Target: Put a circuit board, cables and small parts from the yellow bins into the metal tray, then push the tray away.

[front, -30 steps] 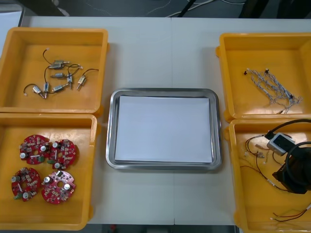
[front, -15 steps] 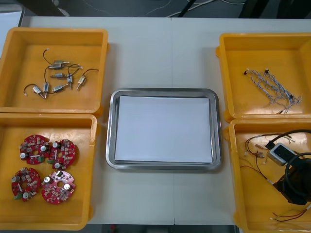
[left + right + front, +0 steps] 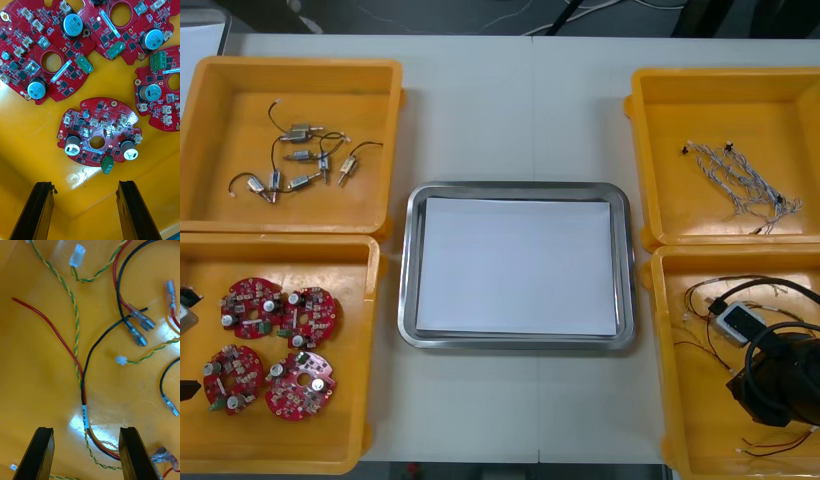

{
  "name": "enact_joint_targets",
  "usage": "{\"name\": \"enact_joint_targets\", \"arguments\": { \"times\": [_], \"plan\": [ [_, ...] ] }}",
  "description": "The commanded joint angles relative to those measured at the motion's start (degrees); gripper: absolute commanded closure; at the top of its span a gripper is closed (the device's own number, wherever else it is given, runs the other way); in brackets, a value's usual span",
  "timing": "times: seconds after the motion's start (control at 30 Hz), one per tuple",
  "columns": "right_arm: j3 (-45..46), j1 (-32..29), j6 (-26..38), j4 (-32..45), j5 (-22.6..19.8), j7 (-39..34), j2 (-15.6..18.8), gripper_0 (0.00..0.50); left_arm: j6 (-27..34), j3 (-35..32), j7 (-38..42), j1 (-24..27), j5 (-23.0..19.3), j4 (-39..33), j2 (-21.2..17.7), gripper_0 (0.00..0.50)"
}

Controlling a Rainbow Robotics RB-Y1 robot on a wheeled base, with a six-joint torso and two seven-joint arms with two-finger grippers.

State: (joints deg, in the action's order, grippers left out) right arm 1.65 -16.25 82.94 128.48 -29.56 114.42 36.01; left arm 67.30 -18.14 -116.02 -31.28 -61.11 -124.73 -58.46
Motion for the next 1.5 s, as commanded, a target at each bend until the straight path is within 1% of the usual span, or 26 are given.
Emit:
{"name": "enact_joint_targets", "arguments": {
  "times": [0.03, 0.27, 0.33, 0.53, 0.67, 0.97, 1.17, 1.33, 1.4, 1.43, 1.47, 1.5],
  "plan": [
    [-1.21, -1.51, -1.46, 0.55, 0.47, 1.15, -1.03, 0.000, -1.29, 0.30, -5.01, -3.44, 0.90, -1.21, -2.10, 0.000],
    [-1.92, -1.33, -2.16, -1.21, 1.96, 1.42, -1.38, 0.000, -2.26, 1.36, -5.27, -3.97, 1.87, -0.69, -2.10, 0.000],
    [-1.92, -1.33, -2.25, -1.74, 2.40, 1.51, -1.82, 0.000, -3.31, 2.15, -5.53, -3.97, 2.31, -0.16, -2.10, 0.000],
    [-2.88, -1.33, -3.57, -3.23, 4.34, 2.03, -3.14, 0.000, -3.40, 2.85, -5.53, -3.88, 3.36, 0.11, -2.10, 0.000],
    [-3.59, -1.33, -3.92, -3.32, 5.48, 2.03, -3.93, 0.000, -5.16, 4.43, -5.53, -3.79, 4.15, 0.63, -2.10, 0.000],
    [-4.11, -0.80, -6.30, -6.57, 5.13, 2.56, -4.11, 0.000, -8.06, 7.95, -6.32, -2.38, 5.65, 2.92, -2.19, 0.000],
    [-4.11, 0.08, -7.44, -8.77, 4.95, 3.00, -4.11, 0.000, -8.15, 8.48, -6.68, -2.47, 6.09, 2.92, -2.19, 0.000],
    [-4.11, 0.08, -7.44, -8.86, 4.86, 3.18, -4.20, 0.000, -8.15, 8.65, -6.68, -2.47, 6.53, 3.01, -2.19, 0.000],
    [-4.20, 0.08, -7.35, -8.86, 4.78, 3.26, -4.11, 0.102, -8.15, 8.74, -6.68, -2.47, 6.79, 3.09, -2.19, 0.000],
    [-4.20, 0.08, -7.35, -8.95, 4.78, 3.26, -4.20, 0.232, -8.15, 8.83, -6.68, -2.38, 6.88, 3.18, -2.19, 0.000],
    [-4.29, 0.08, -7.35, -8.95, 4.78, 3.26, -4.20, 0.342, -8.06, 8.83, -6.68, -2.30, 6.97, 3.36, -2.19, 0.000],
    [-4.29, 0.08, -7.35, -8.86, 4.78, 3.26, -4.20, 0.406, -8.15, 8.83, -6.68, -2.21, 7.05, 3.45, -2.19, 0.000]
  ]
}}
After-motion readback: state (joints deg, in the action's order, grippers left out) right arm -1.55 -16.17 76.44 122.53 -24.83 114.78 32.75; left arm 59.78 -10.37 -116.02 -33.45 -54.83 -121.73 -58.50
